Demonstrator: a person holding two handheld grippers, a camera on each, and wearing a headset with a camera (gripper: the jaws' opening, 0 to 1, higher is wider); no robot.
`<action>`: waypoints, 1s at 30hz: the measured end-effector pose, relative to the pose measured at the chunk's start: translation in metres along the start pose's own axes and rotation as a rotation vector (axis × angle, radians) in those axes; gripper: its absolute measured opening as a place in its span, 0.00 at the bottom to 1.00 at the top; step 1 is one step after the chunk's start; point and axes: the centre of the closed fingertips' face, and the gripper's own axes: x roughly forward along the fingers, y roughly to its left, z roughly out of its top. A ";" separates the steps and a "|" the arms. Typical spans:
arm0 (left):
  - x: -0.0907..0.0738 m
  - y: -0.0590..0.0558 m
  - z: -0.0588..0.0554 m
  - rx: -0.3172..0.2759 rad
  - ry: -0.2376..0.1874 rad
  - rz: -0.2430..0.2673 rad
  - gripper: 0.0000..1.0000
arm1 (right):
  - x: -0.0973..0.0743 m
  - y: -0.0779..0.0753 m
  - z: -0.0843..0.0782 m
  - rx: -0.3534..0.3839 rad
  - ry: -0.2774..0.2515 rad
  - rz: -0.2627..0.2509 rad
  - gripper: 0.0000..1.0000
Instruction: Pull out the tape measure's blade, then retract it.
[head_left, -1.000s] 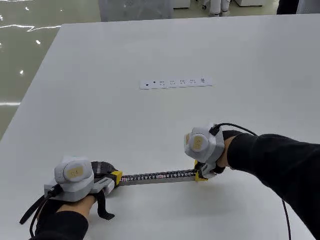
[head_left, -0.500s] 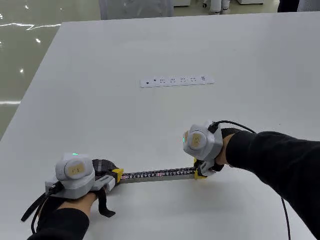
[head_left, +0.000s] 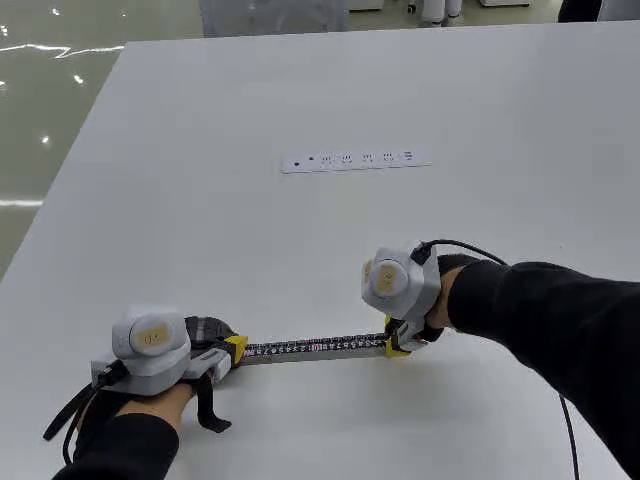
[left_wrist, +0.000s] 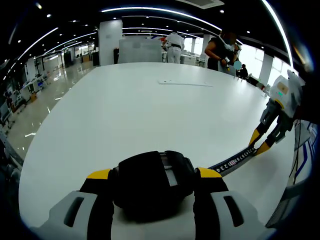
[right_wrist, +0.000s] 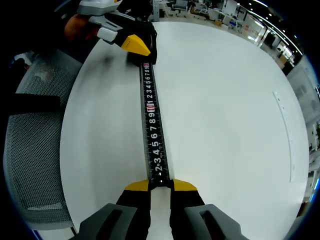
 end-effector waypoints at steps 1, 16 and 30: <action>0.000 0.000 0.000 0.000 0.001 0.001 0.60 | 0.000 0.000 0.000 0.001 -0.002 0.001 0.09; 0.001 0.000 0.001 -0.001 0.004 0.001 0.60 | 0.001 0.000 0.005 0.003 -0.009 0.001 0.09; 0.001 0.001 0.000 0.000 0.004 0.000 0.60 | 0.002 0.002 0.008 -0.004 -0.017 0.002 0.09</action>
